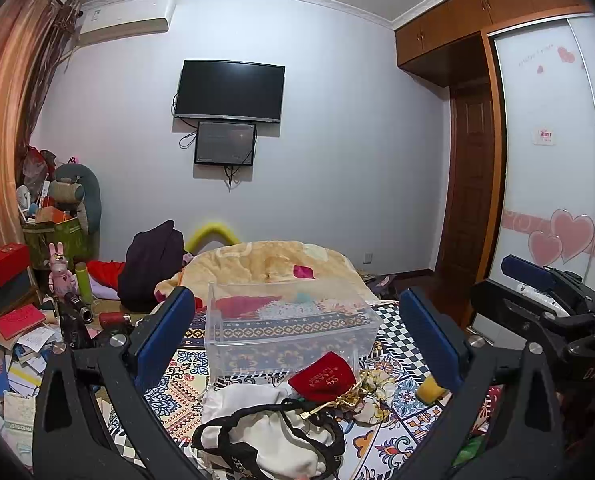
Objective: Organize soft objects
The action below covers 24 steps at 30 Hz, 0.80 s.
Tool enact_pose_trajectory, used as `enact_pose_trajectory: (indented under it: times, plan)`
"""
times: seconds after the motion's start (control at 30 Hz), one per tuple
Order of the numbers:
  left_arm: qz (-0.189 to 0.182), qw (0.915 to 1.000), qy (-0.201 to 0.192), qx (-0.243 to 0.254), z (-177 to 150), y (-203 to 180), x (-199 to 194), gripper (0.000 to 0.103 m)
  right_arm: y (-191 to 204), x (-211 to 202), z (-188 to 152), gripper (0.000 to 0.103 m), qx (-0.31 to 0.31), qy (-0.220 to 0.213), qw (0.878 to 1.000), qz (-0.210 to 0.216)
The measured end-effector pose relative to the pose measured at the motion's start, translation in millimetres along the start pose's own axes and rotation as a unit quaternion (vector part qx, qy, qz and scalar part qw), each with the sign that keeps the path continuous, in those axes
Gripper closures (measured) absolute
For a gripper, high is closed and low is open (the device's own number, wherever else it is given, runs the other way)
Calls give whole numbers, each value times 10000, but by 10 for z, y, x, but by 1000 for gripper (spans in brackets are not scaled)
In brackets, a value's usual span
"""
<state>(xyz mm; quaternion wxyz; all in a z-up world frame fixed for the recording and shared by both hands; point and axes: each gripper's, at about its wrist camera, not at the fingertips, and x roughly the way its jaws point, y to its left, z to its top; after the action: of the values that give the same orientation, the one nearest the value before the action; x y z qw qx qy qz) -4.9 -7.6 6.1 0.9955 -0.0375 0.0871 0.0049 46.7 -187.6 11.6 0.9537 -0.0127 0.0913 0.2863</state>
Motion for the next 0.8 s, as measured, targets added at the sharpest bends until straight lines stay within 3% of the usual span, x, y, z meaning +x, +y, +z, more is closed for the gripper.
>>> enact_pose_trajectory:
  times: [0.5,0.8]
  plan:
    - [-27,10000,1,-8,11,-7,-9,0,14,-12,23,0,26,-7,10000,2]
    - [-105,9991,379,-139,-127,105,131,0,-107,91,-100,0,27,257,9995,-165]
